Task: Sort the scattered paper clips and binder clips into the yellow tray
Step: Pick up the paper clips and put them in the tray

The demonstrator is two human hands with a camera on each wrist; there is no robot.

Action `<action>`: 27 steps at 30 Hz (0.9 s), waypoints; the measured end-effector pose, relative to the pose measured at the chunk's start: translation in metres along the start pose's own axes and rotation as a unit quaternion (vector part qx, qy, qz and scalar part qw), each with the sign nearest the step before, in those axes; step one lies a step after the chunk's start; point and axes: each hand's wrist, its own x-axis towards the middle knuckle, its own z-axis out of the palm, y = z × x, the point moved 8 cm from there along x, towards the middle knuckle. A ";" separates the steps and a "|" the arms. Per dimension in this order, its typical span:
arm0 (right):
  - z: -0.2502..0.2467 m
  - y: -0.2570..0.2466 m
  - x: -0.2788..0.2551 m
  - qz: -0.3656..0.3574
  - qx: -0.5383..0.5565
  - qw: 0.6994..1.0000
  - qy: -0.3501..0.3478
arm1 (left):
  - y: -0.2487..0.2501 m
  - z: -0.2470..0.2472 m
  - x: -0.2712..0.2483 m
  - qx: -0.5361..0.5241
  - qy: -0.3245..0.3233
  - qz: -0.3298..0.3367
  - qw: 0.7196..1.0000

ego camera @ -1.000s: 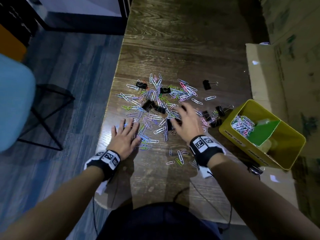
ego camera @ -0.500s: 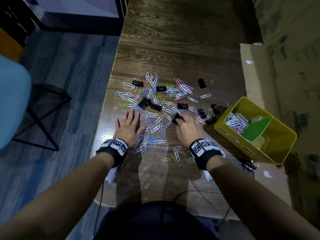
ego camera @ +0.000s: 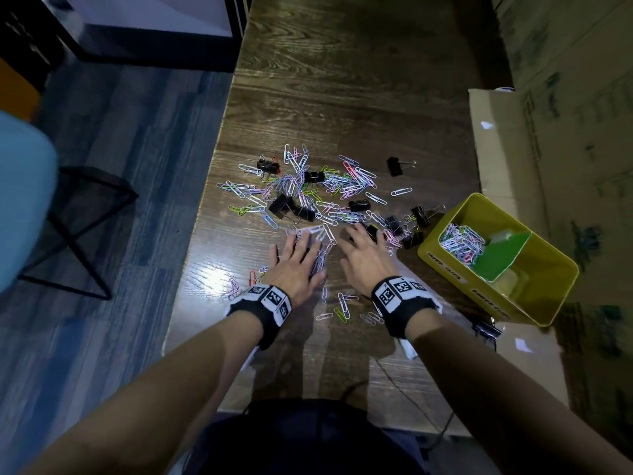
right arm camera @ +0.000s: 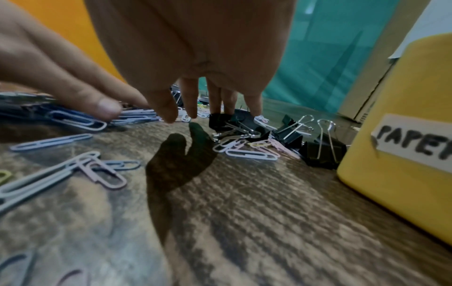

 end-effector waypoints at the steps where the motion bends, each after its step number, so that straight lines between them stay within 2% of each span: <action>1: -0.002 0.003 0.000 0.012 0.002 1.000 0.000 | 0.005 0.004 -0.005 0.017 -0.006 0.018 1.000; 3: -0.005 0.005 0.001 0.026 0.003 1.000 0.008 | 0.016 0.015 -0.020 0.047 -0.013 0.059 0.997; 5: -0.004 -0.002 0.001 0.007 -0.012 1.000 0.016 | 0.017 0.021 -0.032 0.036 -0.010 0.090 0.995; 7: 0.005 -0.017 0.001 -0.036 -0.016 0.999 0.007 | 0.003 0.007 -0.036 0.000 0.039 0.091 0.995; 9: 0.022 -0.031 -0.004 -0.071 -0.015 0.997 -0.034 | -0.027 -0.016 -0.031 -0.025 0.118 0.044 0.992; 10: 0.033 -0.037 -0.008 -0.080 -0.016 0.995 -0.062 | -0.047 -0.024 -0.029 -0.033 0.141 0.000 0.990; 13: 0.059 -0.050 -0.032 -0.086 0.009 0.989 -0.123 | -0.097 -0.021 -0.038 -0.068 0.131 -0.145 0.978; 15: 0.067 -0.056 -0.048 -0.085 0.020 0.988 -0.126 | -0.099 -0.004 -0.053 -0.056 0.108 -0.181 0.976; 18: 0.060 -0.049 -0.048 -0.057 0.050 0.993 -0.087 | -0.069 0.023 -0.068 -0.033 0.078 -0.167 0.982; 21: 0.044 -0.034 -0.024 -0.017 0.080 0.996 -0.043 | -0.022 0.036 -0.065 -0.037 0.053 -0.104 0.992; 24: 0.040 -0.030 -0.005 -0.006 0.089 0.993 -0.077 | 0.010 0.032 -0.055 -0.055 0.053 -0.056 0.996; 27: 0.045 -0.033 -0.014 -0.022 0.074 0.992 -0.102 | -0.012 0.003 -0.033 -0.071 0.089 -0.087 0.990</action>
